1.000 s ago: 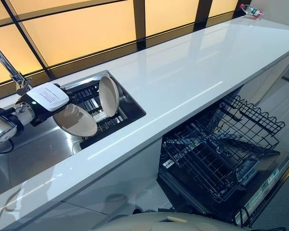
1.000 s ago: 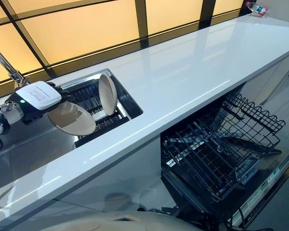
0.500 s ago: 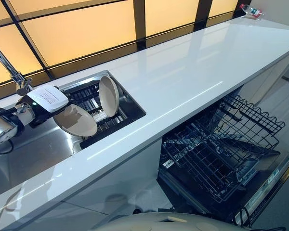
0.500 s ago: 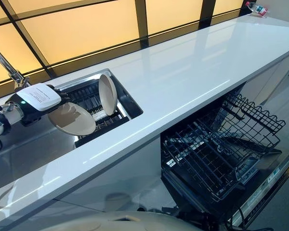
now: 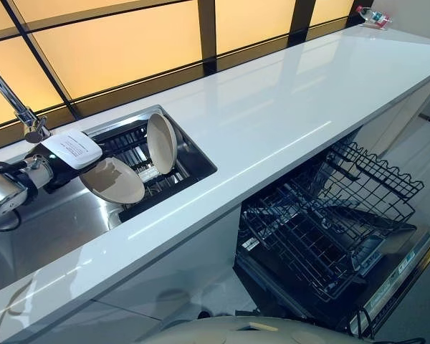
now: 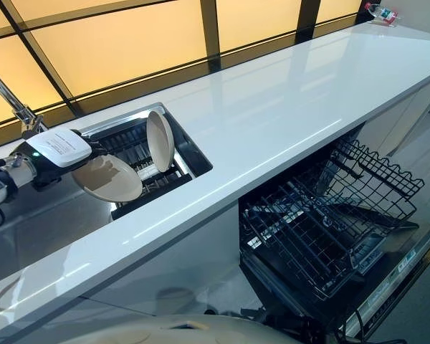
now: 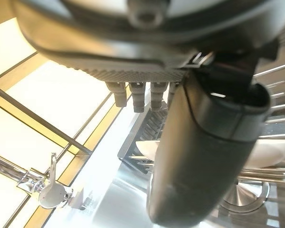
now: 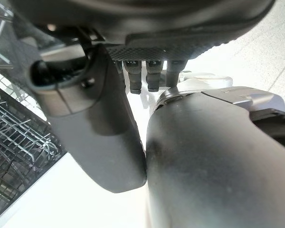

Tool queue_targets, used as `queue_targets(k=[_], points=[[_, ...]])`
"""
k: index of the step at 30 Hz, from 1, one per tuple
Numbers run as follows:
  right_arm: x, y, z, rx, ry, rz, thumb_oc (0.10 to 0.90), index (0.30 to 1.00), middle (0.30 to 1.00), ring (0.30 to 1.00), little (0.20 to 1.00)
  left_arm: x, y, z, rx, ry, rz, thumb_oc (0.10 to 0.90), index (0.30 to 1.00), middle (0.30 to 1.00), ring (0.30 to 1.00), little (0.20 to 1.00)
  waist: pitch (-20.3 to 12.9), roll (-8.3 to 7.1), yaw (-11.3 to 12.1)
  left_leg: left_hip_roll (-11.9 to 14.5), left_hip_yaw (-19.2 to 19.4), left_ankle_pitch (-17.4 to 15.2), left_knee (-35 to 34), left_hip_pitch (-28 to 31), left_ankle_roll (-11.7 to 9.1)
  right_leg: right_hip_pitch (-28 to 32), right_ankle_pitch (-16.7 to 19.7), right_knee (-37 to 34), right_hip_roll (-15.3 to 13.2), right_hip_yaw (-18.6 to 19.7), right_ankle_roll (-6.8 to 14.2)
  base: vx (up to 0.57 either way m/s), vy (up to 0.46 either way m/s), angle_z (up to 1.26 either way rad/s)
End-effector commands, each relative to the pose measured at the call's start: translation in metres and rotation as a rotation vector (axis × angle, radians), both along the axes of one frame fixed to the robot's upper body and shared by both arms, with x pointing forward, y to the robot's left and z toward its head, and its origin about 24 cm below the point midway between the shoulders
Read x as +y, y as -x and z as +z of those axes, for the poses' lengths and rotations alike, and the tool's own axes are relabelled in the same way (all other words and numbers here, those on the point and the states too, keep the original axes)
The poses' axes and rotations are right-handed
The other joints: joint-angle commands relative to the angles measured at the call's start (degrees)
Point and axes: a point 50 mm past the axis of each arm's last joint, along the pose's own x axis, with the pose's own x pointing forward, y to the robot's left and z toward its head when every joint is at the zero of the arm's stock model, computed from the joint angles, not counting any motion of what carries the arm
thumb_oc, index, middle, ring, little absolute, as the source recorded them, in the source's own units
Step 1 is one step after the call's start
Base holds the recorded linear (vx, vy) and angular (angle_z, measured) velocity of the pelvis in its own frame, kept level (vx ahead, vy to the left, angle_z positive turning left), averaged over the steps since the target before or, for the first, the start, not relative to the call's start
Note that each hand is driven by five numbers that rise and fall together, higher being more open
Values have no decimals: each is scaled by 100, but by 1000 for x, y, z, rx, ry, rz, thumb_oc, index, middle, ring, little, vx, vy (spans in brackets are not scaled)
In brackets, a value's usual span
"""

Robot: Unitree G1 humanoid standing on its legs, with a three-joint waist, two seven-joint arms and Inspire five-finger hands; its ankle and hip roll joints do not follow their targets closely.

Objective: Pick up plates and place into dishwasher.

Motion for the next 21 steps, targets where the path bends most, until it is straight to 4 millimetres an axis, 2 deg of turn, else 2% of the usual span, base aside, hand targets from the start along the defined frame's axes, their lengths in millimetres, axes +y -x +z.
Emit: queue_targets(k=[1,21], points=[[-5,10,1,57,-16,19,800,900,900,900,900,15,-14,64,-309,39,74,800,900,900,900,900,92,230,-144,-300,183,-856,40,337,116,133,-515,258,368,17,88,0,0,0],[-5,10,1,66,-9,27,800,900,900,900,900,11,-21,24,-231,89,105,800,900,900,900,900,137,213,-246,-295,270,-892,40,394,154,122,-536,328,362,78,91,10,4,-1]])
